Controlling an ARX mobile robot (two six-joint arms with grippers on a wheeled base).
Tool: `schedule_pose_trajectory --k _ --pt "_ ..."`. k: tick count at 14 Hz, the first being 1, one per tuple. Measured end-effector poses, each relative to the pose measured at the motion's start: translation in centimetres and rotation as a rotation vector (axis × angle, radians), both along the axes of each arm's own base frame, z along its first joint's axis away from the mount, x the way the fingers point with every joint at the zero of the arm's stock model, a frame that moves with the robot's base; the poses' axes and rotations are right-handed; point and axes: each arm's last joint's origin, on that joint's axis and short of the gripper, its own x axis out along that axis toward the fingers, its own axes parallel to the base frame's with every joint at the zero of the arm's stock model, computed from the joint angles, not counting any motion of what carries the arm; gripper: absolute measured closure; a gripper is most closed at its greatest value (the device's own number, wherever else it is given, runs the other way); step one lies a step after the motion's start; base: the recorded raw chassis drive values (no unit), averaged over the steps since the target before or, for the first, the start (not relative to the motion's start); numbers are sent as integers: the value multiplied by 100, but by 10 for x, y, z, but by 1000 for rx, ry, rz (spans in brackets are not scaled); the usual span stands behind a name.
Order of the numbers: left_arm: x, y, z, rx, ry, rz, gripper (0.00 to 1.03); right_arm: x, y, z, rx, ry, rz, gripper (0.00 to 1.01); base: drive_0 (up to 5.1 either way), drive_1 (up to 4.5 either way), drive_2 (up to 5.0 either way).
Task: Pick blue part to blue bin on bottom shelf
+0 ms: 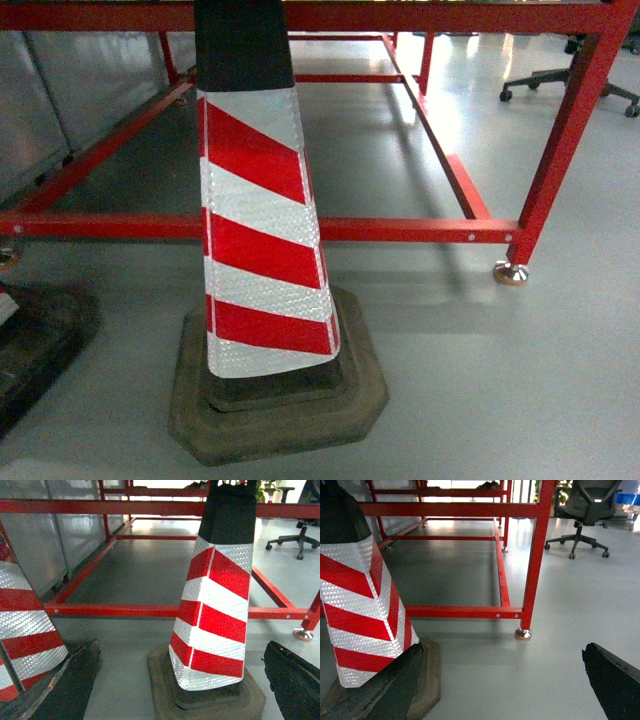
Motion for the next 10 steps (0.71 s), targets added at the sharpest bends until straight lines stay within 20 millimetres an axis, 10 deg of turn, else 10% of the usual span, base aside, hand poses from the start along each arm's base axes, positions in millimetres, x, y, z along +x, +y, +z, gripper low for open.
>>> schedule_pose_trajectory --k 10 --pt "0 0 0 0 0 0 5 0 0 0 0 0 0 3 0 0 0"
